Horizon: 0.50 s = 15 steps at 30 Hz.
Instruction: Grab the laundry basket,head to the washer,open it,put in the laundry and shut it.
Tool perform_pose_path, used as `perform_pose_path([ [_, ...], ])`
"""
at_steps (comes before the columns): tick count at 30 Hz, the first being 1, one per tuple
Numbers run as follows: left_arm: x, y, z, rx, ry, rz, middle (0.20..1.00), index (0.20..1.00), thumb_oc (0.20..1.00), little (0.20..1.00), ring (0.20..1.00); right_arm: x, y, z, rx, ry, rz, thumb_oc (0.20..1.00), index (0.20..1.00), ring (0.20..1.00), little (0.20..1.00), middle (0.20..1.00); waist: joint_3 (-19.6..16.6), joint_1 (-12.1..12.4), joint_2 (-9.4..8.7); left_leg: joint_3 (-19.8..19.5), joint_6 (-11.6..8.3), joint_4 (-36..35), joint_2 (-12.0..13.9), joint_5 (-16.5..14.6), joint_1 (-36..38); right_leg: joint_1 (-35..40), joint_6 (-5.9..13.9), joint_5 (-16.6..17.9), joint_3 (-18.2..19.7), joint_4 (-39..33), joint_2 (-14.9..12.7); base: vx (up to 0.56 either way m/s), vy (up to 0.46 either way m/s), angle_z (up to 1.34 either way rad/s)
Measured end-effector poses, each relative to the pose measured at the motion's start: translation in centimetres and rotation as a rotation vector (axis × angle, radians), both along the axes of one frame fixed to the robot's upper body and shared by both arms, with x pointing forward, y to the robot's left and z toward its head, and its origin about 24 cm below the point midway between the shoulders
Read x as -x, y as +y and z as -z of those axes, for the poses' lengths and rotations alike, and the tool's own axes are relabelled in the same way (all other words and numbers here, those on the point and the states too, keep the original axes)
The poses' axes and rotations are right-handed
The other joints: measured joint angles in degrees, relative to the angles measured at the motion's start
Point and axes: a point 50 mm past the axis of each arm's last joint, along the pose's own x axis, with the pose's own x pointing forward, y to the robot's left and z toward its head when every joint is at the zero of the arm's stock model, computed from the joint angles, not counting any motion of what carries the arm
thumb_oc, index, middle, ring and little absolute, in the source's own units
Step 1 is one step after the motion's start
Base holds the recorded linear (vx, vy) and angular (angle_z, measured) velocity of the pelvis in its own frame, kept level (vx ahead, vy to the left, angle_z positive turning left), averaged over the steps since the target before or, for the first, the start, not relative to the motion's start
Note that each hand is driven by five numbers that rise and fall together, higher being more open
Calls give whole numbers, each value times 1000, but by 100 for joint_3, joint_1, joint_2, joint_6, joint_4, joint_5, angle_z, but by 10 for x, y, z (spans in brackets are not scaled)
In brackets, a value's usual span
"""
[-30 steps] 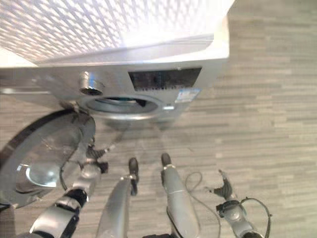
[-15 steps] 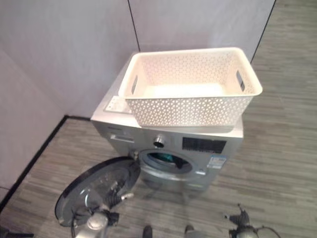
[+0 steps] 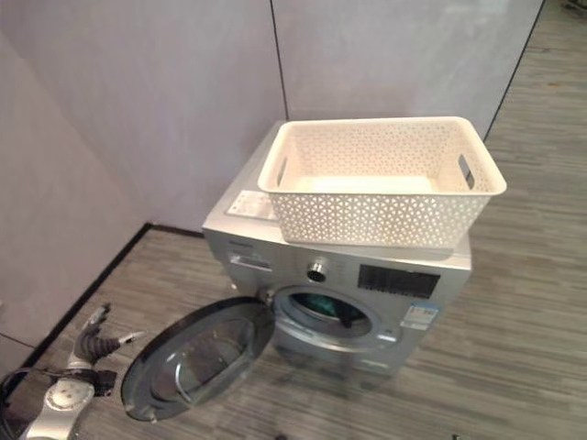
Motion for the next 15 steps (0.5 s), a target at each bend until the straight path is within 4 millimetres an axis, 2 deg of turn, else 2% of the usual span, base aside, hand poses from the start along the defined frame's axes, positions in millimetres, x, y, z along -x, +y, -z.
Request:
perform_pose_path([
  [1, -1, 7, 2, -9, 28, -30, 1000, 1000, 1000, 1000, 1000, -3, 0, 0, -4, -5, -2, 1000, 1000, 1000, 1000, 1000, 24, -15, -44, 8, -6, -1, 1, 14, -54, -64, -3, 22, 15, 8, 8, -42, 31, -11],
  [5, 5, 28, 5, -39, 98, -135, 1000, 1000, 1000, 1000, 1000, -28, 2, -3, -11, -65, -22, 1000, 1000, 1000, 1000, 1000, 266, -96, -443, 173, -17, 0, 12, 60, -260, -343, 1, 135, 206, 11, 56, -42, 28, -25],
  [6, 3, 30, 4, -40, 102, -153, 1000, 1000, 1000, 1000, 1000, -36, 4, -5, -15, -85, -34, 1000, 1000, 1000, 1000, 1000, 363, -85, -607, 259, -11, 0, 16, 80, -334, -455, 1, 180, 282, 11, 36, -11, 34, -20],
  [8, -1, 28, 5, -47, 113, -141, 1000, 1000, 1000, 1000, 1000, -38, 5, -4, -22, -93, -32, 1000, 1000, 1000, 1000, 1000, 467, -104, -798, 297, -8, 0, 0, 84, -351, -493, -8, 240, 321, 14, 55, -8, 41, -16],
  [9, -2, 27, 6, -49, 120, -130, 1000, 1000, 1000, 1000, 1000, -36, 6, -4, -27, -92, -24, 1000, 1000, 1000, 1000, 1000, 498, -115, -812, 298, -7, 0, 3, 84, -353, -494, -7, 238, 325, 13, 48, -3, 50, -6],
  [10, -2, 25, 8, -46, 125, -126, 1000, 1000, 1000, 1000, 1000, -33, 7, -3, -29, -82, -21, 1000, 1000, 1000, 1000, 1000, 489, -135, -913, 307, 1, 0, 1, 76, -342, -489, -5, 238, 326, 15, 40, -3, 50, -1],
  [12, -2, 28, 9, -48, 136, -156, 1000, 1000, 1000, 1000, 1000, -32, 7, -3, -30, -84, -18, 1000, 1000, 1000, 1000, 1000, 552, -130, -952, 304, 13, -1, -18, 69, -339, -489, 4, 231, 328, 31, 40, 14, 74, 0],
  [15, -1, 24, 13, -39, 142, -156, 1000, 1000, 1000, 1000, 1000, -29, 7, -1, -31, -71, -10, 1000, 1000, 1000, 1000, 1000, 629, -115, -926, 311, 37, -3, -31, 50, -335, -497, 40, 213, 341, 50, -6, 19, 59, -1],
])
